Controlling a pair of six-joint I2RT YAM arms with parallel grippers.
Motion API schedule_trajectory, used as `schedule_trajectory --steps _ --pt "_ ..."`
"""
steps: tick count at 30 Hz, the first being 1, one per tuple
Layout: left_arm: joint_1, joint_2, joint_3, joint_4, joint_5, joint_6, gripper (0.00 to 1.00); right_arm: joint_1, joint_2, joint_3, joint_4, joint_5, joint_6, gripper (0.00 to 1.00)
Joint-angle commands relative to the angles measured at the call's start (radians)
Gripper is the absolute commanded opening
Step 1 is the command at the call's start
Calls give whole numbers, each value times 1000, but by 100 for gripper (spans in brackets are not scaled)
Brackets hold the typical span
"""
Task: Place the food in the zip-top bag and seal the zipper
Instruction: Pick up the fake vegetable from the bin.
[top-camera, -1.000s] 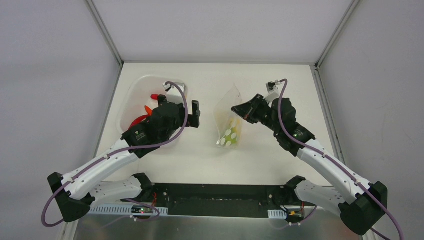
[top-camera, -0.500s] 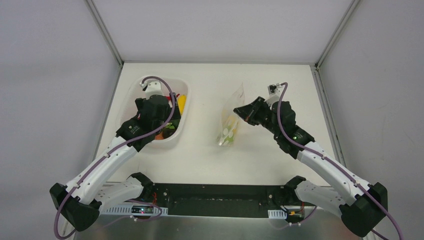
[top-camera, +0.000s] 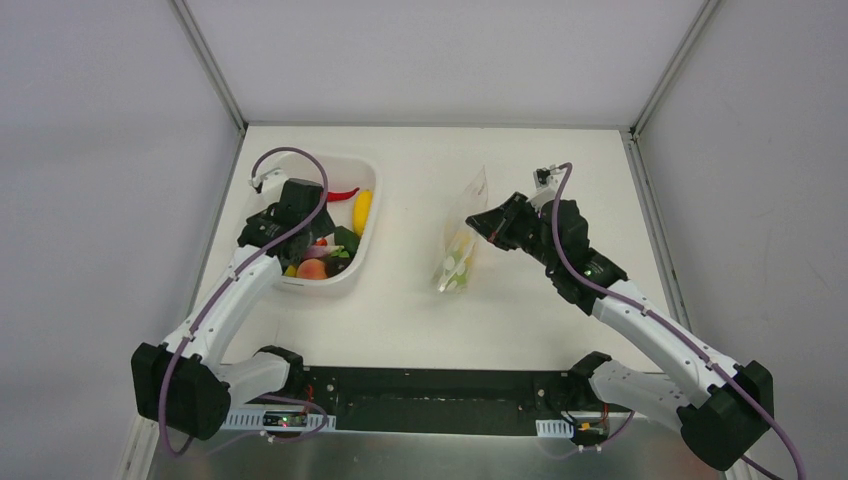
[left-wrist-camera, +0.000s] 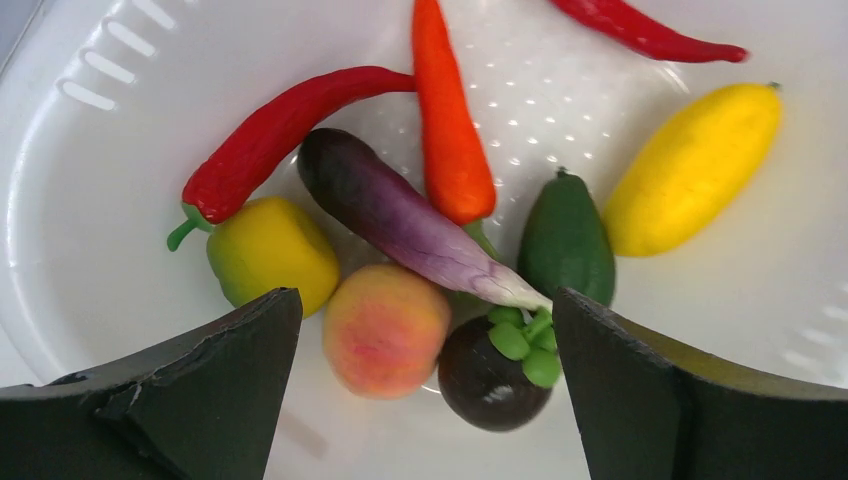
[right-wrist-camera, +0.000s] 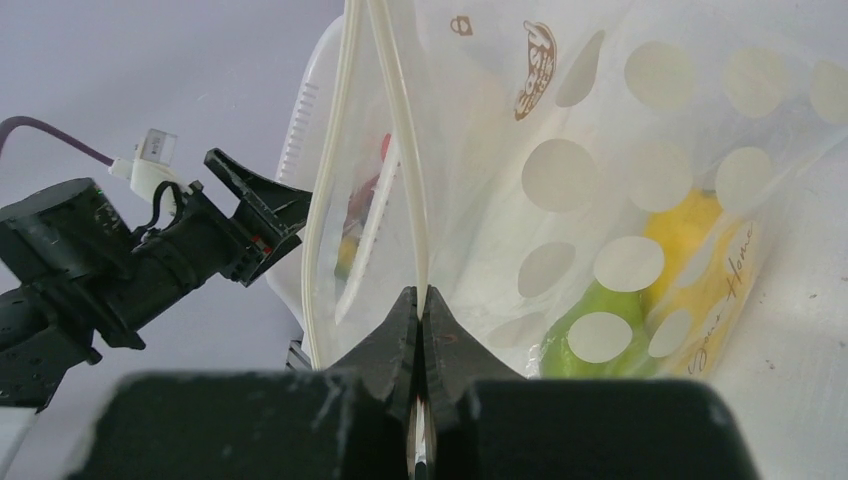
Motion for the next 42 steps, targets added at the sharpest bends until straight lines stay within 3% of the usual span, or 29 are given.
schedule_trajectory --steps 1,10,16,35,38,42 --pt "49 65 4 -5 8 -68 99 -2 12 54 15 -2 -2 0" --pt "172 236 49 63 99 -115 97 -2 31 76 -5 -42 2 0" --pt "179 333 96 103 59 -118 94 -2 30 76 -6 -49 2 0" --pt "235 630 245 165 68 -266 66 -2 39 82 -13 -61 -6 0" --pt "243 654 248 154 83 -289 58 -3 36 78 -13 -52 -8 0" --pt "250 669 246 175 101 -300 57 -3 45 85 -13 -57 -11 0"
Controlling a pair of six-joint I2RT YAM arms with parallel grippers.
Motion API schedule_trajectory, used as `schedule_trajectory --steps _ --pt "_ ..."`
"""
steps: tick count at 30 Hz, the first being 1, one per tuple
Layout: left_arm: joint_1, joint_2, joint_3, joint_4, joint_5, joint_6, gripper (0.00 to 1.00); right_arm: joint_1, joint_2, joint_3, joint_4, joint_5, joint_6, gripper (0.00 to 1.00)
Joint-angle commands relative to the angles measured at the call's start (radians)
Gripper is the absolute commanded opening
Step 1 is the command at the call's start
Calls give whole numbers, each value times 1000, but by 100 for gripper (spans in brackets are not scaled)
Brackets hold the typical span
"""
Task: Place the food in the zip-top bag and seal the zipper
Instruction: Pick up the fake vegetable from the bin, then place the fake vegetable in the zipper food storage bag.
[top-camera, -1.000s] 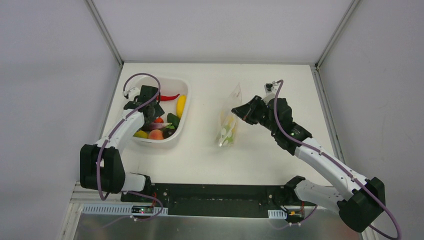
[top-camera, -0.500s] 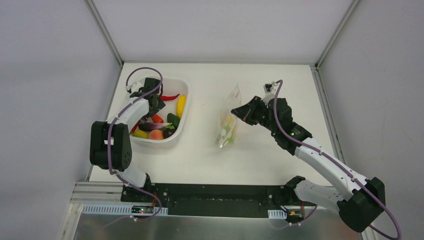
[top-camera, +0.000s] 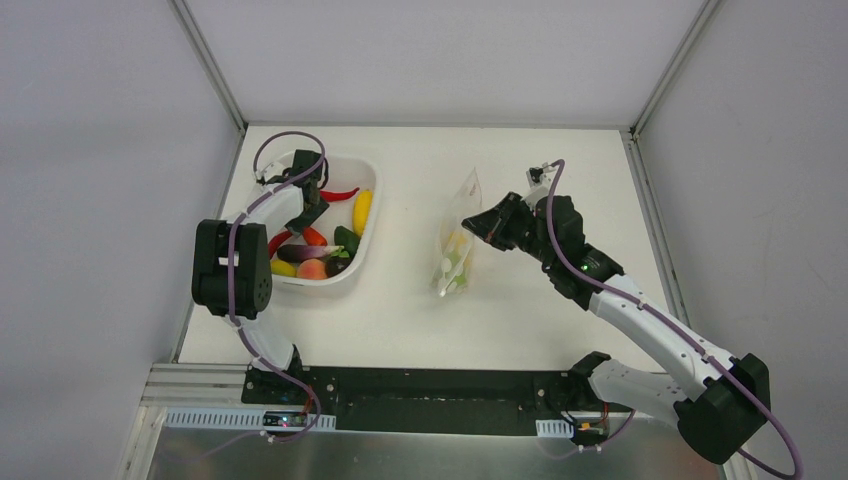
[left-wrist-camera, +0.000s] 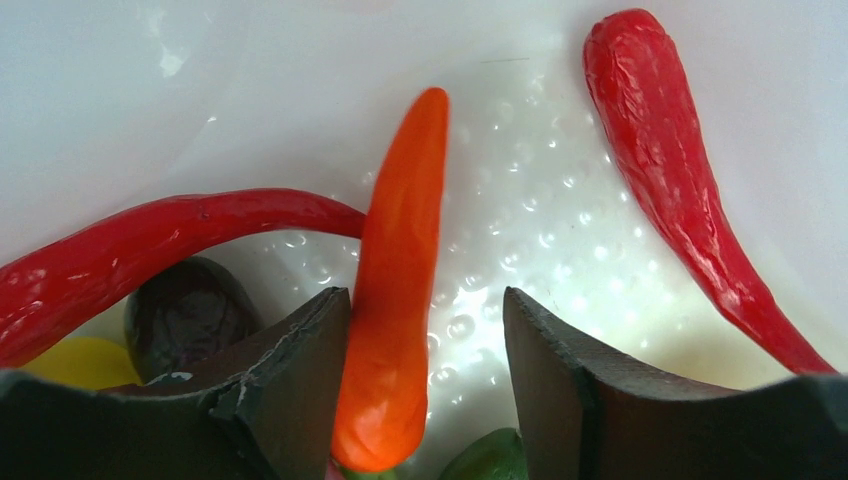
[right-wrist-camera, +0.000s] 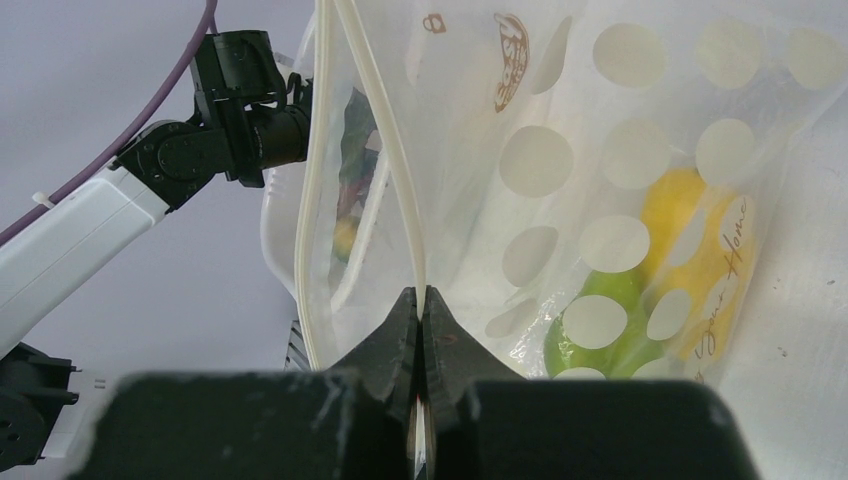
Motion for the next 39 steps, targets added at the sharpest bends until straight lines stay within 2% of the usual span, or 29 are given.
schedule_trajectory --steps 1,4,6,9,12,15,25,33,39 --pt "18 17 25 7 22 -37 55 -3 8 54 20 -16 -14 0" --pt "30 44 38 0 72 -37 52 -3 8 53 20 -16 -11 0" --pt "34 57 37 5 96 -35 46 -3 5 51 20 -11 -10 0" --pt "34 67 29 13 120 -27 29 -2 -5 41 20 -1 -10 0" --pt "34 44 6 21 126 -15 18 -3 -14 38 15 7 -15 0" --pt "33 -21 -19 29 124 2 12 -3 -17 38 15 12 -17 0" --pt "34 -315 -82 51 137 93 9 -3 3 36 20 -6 -2 0" --pt "33 -476 -167 77 168 110 9 -2 -3 33 19 -7 3 0" --pt "34 -565 -170 86 206 111 10 -2 11 38 20 -15 16 0"
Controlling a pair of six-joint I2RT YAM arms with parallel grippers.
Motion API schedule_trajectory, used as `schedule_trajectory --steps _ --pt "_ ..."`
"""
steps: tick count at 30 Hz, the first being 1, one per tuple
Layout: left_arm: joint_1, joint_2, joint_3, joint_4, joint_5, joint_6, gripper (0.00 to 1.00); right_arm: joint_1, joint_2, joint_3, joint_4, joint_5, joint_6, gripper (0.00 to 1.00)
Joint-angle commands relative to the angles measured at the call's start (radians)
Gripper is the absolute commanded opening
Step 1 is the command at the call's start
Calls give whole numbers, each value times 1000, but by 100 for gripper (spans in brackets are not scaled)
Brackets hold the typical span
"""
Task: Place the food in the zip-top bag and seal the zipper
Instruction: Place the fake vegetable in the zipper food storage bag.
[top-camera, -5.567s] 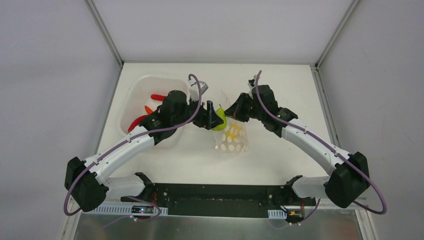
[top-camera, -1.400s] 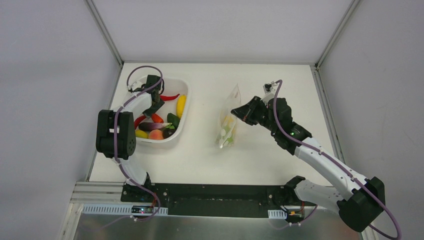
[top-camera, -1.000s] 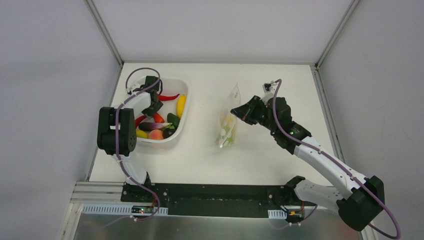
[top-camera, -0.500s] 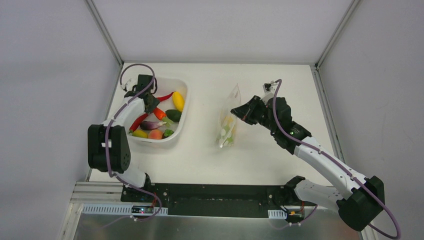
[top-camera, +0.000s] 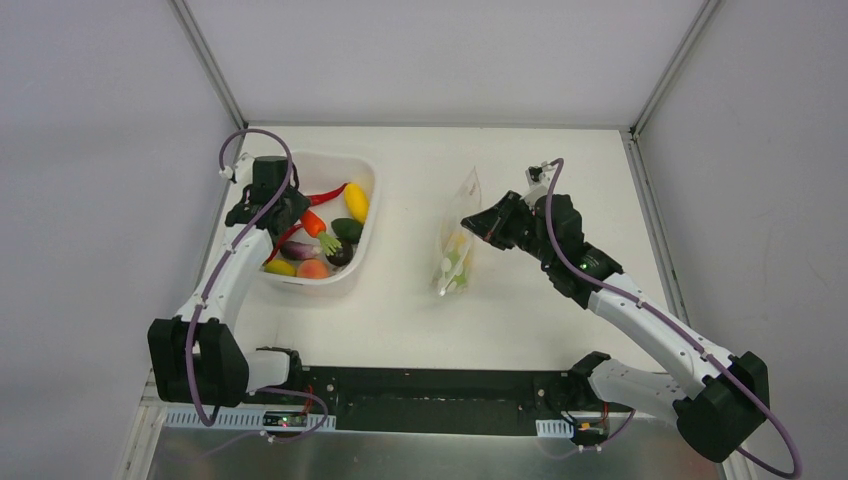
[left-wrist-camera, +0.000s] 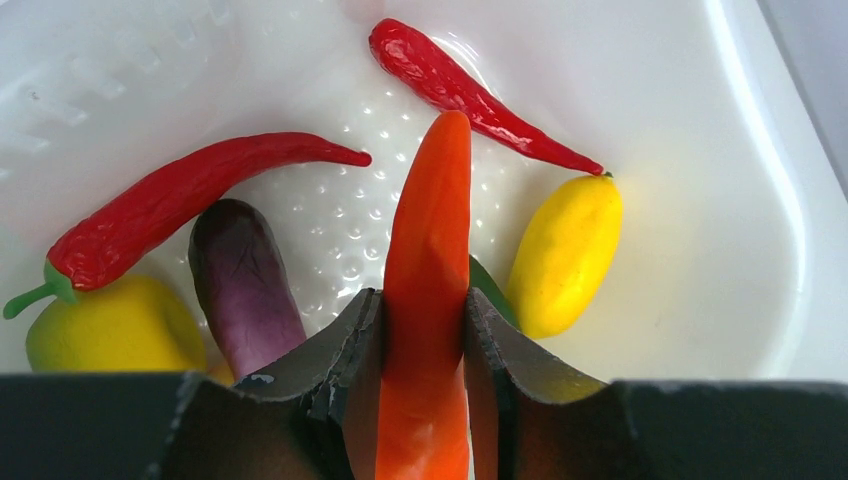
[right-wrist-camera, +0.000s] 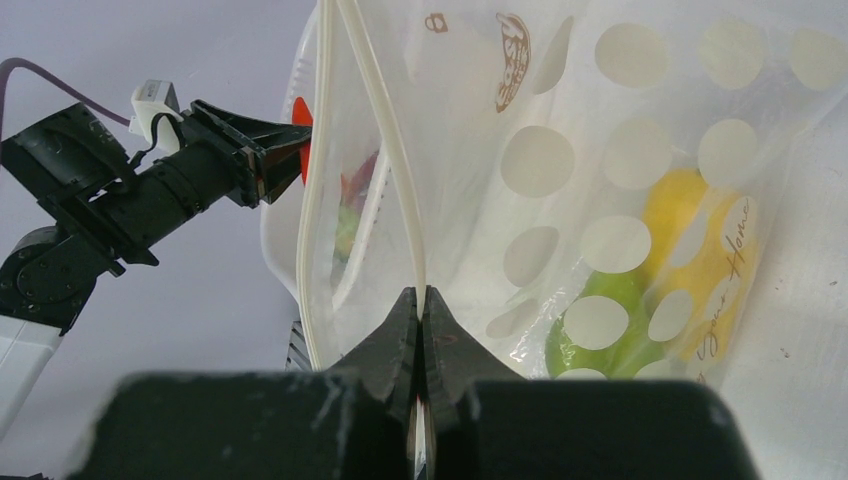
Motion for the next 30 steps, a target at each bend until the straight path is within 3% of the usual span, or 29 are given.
schedule_trajectory --steps 1,7,11,14,22,30 --pt "7 -87 4 29 50 22 10 -3 5 32 22 -16 12 0" --pt "9 -122 0 131 200 54 16 -2 18 42 23 -22 20 0" --pt "4 -117 27 226 480 68 16 -2 29 59 16 -38 31 0" --pt "-30 -130 44 296 615 68 16 -3 50 76 12 -61 39 0" --pt "-271 -209 96 299 562 242 20 -1 150 150 -40 -94 43 0" --pt "-417 -258 58 432 533 211 21 2 187 162 -40 -126 49 0"
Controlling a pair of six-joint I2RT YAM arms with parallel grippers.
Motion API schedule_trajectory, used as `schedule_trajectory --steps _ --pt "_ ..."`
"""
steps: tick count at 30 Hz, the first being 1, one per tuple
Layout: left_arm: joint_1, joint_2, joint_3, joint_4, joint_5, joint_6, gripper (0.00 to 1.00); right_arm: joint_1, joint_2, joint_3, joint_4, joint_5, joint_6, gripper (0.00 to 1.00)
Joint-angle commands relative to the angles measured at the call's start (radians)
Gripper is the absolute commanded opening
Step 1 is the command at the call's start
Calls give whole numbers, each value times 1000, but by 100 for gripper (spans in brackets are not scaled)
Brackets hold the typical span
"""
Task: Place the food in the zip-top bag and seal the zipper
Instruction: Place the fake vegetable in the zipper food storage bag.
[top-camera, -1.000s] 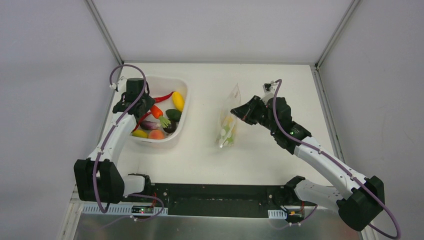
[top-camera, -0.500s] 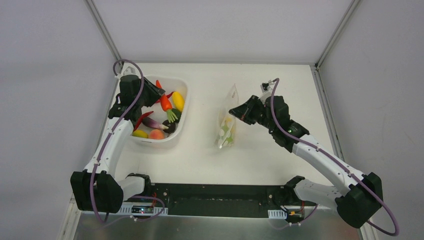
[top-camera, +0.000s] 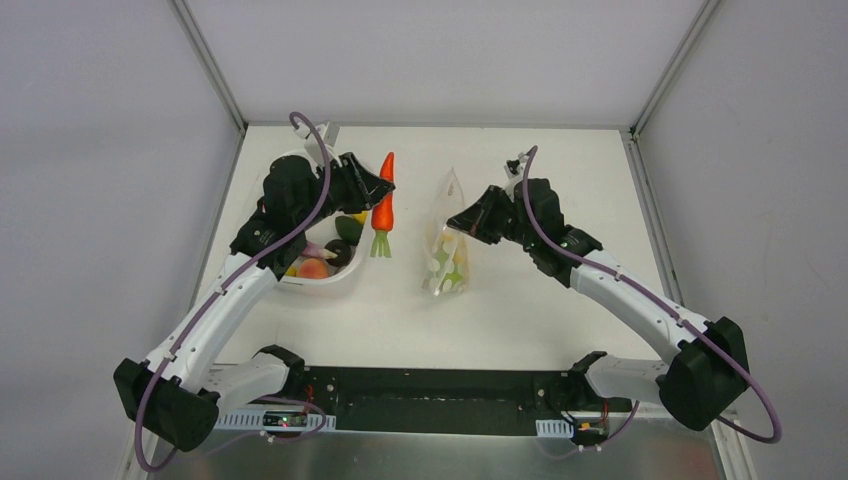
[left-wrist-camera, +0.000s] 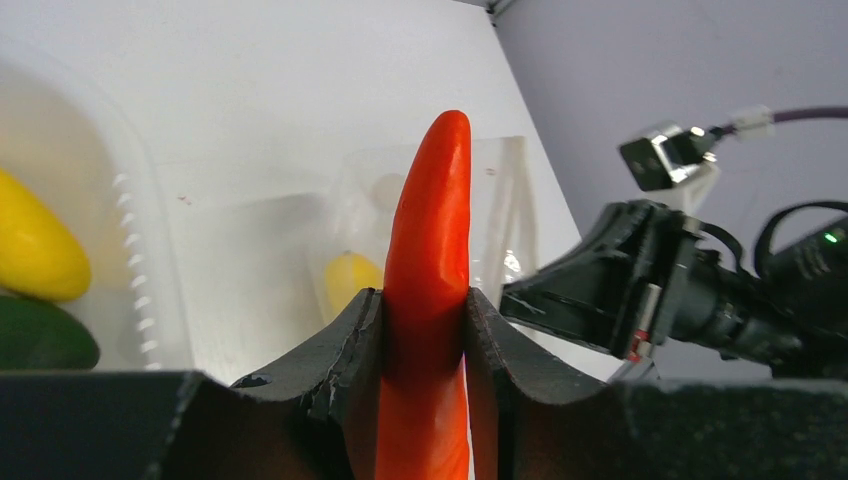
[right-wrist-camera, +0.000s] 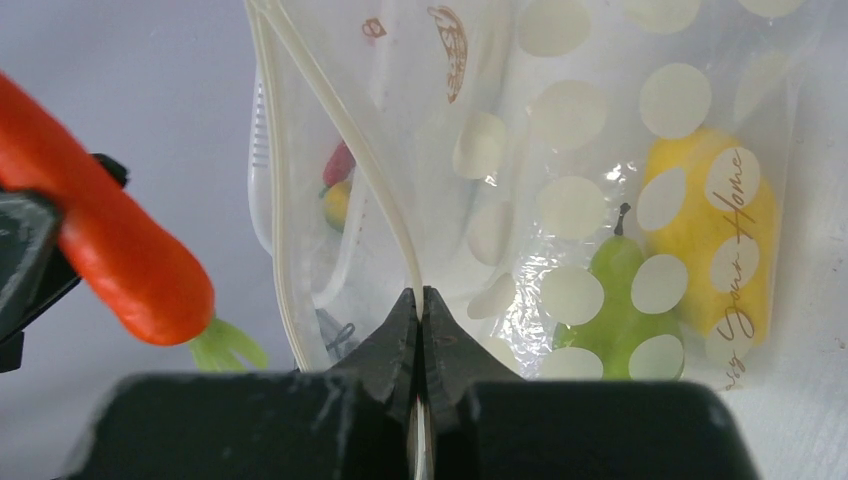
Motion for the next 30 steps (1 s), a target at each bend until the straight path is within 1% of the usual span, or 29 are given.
schedule_trajectory --steps 1,8,12,17,20,24,30 --pt "-43 -39 -1 166 -12 -8 21 3 12 55 7 -36 15 0" --pt "-149 -37 -39 375 -86 -67 21 25 29 81 17 -33 18 0" --pt "-222 -25 -58 484 -138 -60 21 46 35 100 20 -7 20 0" --pt "-281 -6 -74 555 -192 -32 21 70 31 110 24 31 16 0" --pt "-302 9 -84 555 -256 -8 21 75 22 107 28 41 15 0" --pt "-318 40 -160 671 -353 -35 21 79 -1 97 38 59 15 0" --pt "-352 80 -206 708 -430 34 22 79 -58 73 52 106 12 0"
